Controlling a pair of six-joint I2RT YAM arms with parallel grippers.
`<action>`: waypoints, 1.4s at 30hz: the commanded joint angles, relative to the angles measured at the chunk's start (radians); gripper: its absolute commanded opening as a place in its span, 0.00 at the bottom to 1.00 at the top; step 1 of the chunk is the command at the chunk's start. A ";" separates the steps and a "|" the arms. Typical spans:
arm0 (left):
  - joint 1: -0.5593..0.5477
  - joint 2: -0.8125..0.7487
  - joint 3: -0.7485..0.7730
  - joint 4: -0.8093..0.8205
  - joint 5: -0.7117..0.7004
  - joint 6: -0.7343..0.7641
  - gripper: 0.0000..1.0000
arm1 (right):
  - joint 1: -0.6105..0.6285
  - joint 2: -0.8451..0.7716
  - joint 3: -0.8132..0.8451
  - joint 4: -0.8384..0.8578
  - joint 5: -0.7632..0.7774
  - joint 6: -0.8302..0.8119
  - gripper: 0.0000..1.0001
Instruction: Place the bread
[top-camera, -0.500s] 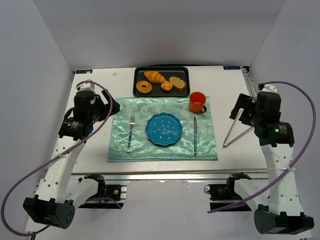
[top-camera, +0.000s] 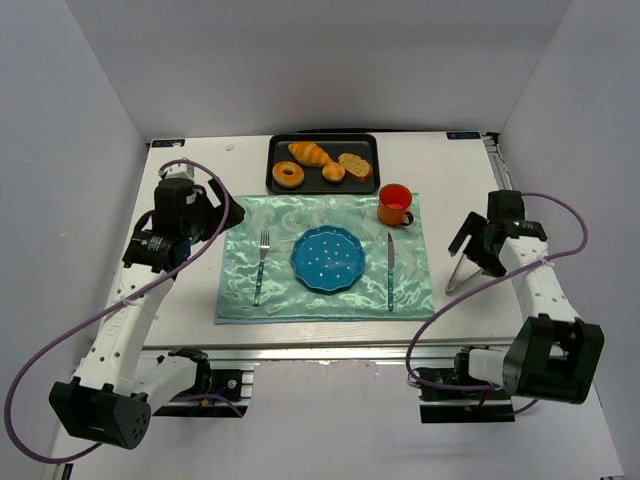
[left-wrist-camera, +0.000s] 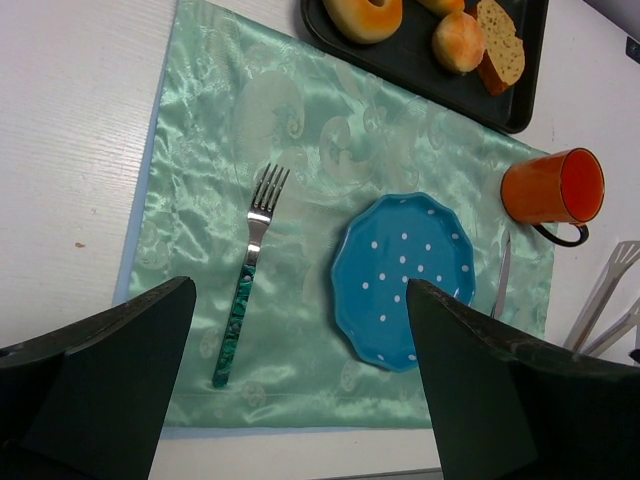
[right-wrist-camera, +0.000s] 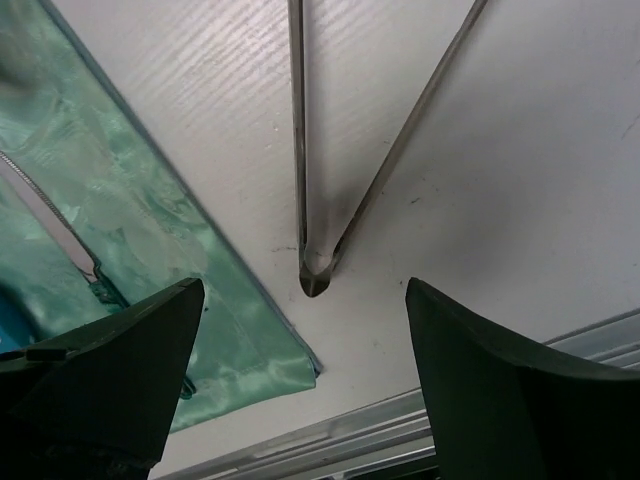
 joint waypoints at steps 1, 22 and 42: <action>-0.012 -0.009 -0.007 0.013 0.012 0.004 0.98 | -0.021 0.032 -0.039 0.101 -0.043 0.038 0.89; -0.032 0.030 -0.018 -0.042 -0.014 0.038 0.98 | -0.068 0.394 -0.044 0.324 0.048 0.101 0.89; -0.032 0.041 0.026 -0.044 -0.038 0.052 0.97 | -0.067 0.152 0.258 0.014 0.094 0.015 0.47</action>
